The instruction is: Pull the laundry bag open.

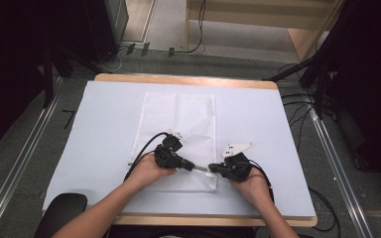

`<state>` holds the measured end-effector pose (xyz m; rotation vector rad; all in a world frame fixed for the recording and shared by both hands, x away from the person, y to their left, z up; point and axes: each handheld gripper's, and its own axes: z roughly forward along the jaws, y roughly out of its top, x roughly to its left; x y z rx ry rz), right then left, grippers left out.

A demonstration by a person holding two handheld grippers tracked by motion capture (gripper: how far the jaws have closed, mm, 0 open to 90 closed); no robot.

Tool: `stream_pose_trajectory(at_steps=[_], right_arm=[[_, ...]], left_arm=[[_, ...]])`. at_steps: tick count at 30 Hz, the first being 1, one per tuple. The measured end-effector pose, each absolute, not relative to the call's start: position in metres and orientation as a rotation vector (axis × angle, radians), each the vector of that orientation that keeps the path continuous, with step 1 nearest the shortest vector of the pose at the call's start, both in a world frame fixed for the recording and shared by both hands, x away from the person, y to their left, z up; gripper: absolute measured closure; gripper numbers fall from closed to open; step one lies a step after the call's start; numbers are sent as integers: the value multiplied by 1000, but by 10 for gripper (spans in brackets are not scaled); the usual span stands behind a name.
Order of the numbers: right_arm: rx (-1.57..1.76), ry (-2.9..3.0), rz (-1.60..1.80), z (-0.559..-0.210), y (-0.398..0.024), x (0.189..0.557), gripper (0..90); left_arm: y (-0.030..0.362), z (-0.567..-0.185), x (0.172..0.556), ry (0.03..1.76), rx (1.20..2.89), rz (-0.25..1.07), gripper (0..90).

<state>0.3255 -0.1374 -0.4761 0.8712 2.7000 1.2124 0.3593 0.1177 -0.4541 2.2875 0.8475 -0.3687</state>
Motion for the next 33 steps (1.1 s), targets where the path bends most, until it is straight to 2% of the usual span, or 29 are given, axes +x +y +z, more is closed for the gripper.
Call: stream_pose_trajectory(at_steps=[5,13,23,33], right_arm=[[859,2719,1211,-476,-138,328,900],[905,2731,1237,-477,-140,331,900],[918,2749,1232,-476,-139,333,900],[884,2758,1245,-477,-140,334,900]], left_arm=[[132,-448,360,868,2279,-366,881],[182,-435,356,929,2254,-334,881],[227,-430,352,1012,2223,-286,880],[254,-429,350,1061,2165,-277,880]])
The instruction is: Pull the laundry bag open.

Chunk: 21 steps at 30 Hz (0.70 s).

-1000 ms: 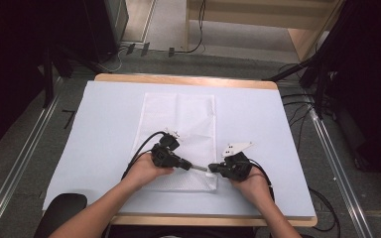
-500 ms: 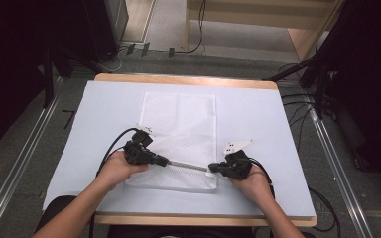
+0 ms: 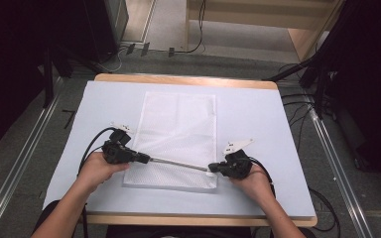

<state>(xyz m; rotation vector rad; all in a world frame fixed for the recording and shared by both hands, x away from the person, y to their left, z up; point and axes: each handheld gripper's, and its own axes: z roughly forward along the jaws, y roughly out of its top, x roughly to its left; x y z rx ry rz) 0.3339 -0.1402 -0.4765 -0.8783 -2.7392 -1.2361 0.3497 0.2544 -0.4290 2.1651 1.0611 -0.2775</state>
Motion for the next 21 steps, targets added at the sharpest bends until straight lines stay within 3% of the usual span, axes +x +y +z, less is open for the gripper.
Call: stream_pose_trajectory(at_steps=[9,21], right_arm=[[-861,-2723,-1225,-477,-142,337,900],[-840,-2706,-1193,-475,-141,342,900]], left_arm=[[281,-429,345,1145,2220,-189,880],[310,-434,336,1191,2198,-178,879]])
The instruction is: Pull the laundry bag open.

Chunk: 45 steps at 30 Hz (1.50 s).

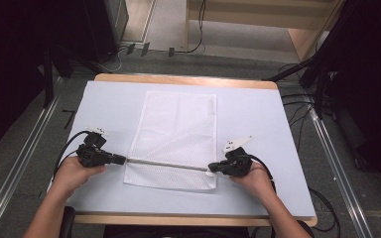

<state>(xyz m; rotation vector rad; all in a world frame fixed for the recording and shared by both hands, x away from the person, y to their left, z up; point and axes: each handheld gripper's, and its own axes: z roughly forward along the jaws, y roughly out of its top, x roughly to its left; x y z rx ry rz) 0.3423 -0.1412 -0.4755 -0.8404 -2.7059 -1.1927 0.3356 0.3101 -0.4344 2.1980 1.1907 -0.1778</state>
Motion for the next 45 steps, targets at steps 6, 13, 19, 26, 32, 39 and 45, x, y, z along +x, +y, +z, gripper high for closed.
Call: stream_pose_trajectory(at_steps=[6,13,19,26,32,39,45], right_arm=[[-858,-2702,-1177,-474,-140,343,900],[-810,-2716,-1166,-472,-138,342,778],[-837,-2702,-1175,-467,-136,344,624],[-937,-2692,-1251,-466,-146,351,534],[-1018,-2687,-1313,-463,-155,354,480],[-1096,-2686,-1345,-463,-165,360,433],[-1247,-2668,-1346,-467,-180,366,375]], left_arm=[[309,-435,333,1188,2193,-172,874],[307,-432,330,1169,2181,-165,820],[305,-430,329,1107,2149,-127,644],[307,-431,331,1121,2129,-78,540],[310,-429,334,1132,2087,-21,471],[317,-429,340,1160,2073,93,409],[328,-433,347,1218,2061,162,354]])
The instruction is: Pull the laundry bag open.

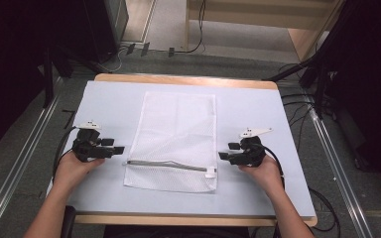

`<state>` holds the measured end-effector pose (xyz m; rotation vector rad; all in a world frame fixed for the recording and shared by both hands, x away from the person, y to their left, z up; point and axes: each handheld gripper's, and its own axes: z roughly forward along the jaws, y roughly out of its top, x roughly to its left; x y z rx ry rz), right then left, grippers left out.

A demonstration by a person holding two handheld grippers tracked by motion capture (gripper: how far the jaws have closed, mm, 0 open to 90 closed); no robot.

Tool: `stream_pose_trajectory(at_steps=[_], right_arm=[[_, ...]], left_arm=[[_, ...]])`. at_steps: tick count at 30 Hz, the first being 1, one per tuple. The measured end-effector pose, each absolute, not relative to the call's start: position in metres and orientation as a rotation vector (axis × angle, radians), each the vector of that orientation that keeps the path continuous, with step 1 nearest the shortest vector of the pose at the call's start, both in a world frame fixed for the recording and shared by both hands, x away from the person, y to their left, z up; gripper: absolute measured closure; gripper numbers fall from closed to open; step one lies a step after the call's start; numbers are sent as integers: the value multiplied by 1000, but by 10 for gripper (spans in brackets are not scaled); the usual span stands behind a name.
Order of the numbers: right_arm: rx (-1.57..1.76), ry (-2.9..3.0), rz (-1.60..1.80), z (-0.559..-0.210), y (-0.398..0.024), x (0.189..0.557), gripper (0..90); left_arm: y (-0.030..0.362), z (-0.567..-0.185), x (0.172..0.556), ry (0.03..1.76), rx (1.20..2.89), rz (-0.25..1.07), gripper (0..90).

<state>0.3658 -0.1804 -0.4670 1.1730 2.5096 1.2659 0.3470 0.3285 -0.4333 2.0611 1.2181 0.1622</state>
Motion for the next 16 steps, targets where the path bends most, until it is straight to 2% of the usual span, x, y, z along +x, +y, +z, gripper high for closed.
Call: stream_pose_trajectory(at_steps=[6,16], right_arm=[[1230,2442,1235,-468,-190,367,353],[1246,2414,1197,-473,-195,366,302]], left_arm=[[336,-439,353,1262,2065,233,291],[336,-444,358,1269,2107,327,253]])
